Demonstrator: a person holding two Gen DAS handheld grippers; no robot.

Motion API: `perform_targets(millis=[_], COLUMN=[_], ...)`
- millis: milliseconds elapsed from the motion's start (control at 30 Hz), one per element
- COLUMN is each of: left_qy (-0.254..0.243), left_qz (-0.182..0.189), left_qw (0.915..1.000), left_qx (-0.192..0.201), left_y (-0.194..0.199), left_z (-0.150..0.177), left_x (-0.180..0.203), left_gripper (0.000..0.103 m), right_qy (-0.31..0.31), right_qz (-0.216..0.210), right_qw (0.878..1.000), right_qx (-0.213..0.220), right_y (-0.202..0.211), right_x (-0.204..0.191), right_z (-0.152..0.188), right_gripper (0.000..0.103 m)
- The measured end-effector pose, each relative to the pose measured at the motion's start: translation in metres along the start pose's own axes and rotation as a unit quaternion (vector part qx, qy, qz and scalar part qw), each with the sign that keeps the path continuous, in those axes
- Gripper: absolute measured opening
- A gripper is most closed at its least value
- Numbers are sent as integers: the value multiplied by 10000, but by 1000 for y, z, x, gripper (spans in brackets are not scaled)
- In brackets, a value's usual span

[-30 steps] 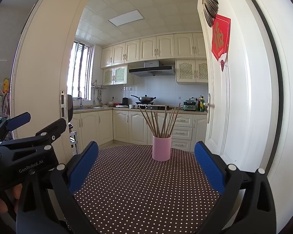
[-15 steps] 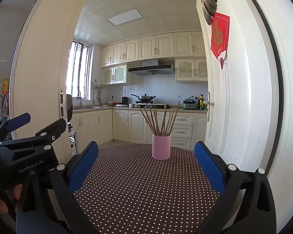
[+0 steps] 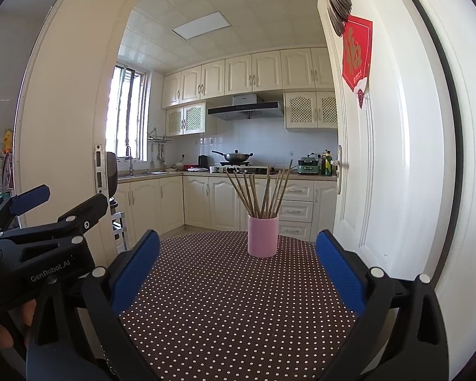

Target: Organize utensils

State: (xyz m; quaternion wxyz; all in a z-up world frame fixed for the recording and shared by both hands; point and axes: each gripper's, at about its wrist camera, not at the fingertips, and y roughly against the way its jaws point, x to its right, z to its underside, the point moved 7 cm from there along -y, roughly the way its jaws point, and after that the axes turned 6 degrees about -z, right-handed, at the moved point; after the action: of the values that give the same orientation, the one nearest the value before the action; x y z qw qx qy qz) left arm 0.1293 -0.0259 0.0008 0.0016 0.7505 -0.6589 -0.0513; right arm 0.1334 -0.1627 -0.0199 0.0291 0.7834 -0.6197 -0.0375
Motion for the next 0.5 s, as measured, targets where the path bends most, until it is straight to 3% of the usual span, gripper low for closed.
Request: perform_targets(millis=[500], left_qy=[-59], left_qz=[-42], left_qw=[9999], left_qx=[-82], left_y=[-26], left_z=[-1], left_x=[3], left_gripper=[95], right_qy=[-20], right_qz=[-86], right_qw=[9999], right_qx=[-88], right_y=[-21], right_x=[0], right_z=[0], right_gripper=[95])
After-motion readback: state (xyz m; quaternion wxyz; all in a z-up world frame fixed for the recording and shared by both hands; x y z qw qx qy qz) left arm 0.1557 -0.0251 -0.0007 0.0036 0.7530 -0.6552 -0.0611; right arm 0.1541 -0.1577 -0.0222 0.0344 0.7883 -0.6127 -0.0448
